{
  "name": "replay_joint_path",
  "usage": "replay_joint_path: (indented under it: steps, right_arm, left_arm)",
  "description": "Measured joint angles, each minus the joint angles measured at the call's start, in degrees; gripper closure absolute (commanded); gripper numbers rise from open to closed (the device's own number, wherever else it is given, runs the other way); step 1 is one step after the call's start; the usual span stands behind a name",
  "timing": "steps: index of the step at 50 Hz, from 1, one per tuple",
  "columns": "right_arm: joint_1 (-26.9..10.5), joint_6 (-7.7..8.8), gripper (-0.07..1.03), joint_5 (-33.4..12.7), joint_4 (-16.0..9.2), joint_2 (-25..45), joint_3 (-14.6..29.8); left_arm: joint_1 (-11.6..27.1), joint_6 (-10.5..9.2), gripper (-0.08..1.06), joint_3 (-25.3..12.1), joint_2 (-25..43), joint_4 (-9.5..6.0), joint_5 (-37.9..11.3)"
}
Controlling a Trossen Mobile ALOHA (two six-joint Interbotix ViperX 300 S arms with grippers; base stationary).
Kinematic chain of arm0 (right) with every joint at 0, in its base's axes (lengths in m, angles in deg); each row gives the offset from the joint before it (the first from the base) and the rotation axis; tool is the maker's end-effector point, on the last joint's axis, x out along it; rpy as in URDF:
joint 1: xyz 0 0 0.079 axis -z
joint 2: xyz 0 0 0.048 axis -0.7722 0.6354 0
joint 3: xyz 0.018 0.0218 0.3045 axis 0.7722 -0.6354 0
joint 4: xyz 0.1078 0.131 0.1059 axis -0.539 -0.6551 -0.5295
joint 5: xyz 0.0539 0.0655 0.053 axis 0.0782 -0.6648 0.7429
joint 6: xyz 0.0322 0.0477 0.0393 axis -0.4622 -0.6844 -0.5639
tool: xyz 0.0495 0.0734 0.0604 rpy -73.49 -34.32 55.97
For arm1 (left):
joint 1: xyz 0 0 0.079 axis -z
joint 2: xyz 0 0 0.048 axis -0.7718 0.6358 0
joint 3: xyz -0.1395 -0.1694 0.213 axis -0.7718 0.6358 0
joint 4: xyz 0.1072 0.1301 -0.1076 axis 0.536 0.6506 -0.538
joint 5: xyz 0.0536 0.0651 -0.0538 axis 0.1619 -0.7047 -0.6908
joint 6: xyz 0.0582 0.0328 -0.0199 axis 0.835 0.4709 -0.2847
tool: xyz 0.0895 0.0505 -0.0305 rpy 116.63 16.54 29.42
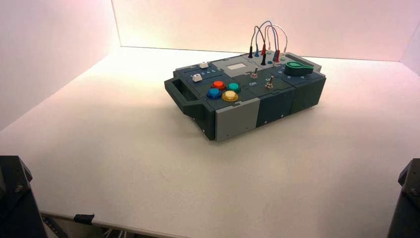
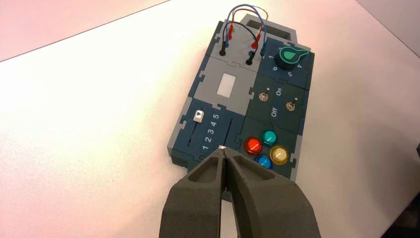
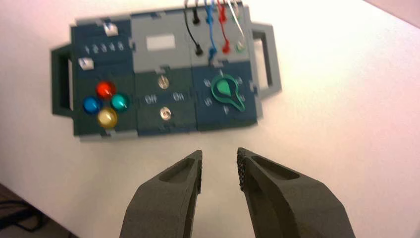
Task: Insert the blue wire.
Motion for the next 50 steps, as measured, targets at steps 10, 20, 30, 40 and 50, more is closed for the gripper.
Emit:
replay_joint_path:
  steps: [10, 20, 30, 40, 50]
  right_arm:
    - [0.09, 0.62, 0.57, 2.29, -0.88, 5.19, 1.32]
    - [0.09, 0.70, 0.57, 3.43, -0.97, 9.58, 1.58]
    - [0.09, 1.41, 0.57, 4.22, -1.14, 13.10, 3.08]
    - [0.00, 2.20, 0.57, 6.68, -1.23, 17.31, 4.22]
    - [-1.05, 3.25, 0.57, 8.53, -1.67, 20.92, 5.27]
  left_arm:
    - [0.00, 0.09, 1.01, 0.70, 0.09, 0.00, 1.32]
    - [0.44, 1.05, 1.01, 0.79, 0.00, 0.00, 1.41]
    - [1.93, 4.13, 1.01, 0.79, -0.18, 0.00, 0.70]
    - [2.11, 3.96, 1.01, -1.85, 1.67, 0.00, -3.16]
    - [2.11, 3.78, 1.01, -5.10, 5.36, 0.09, -4.39]
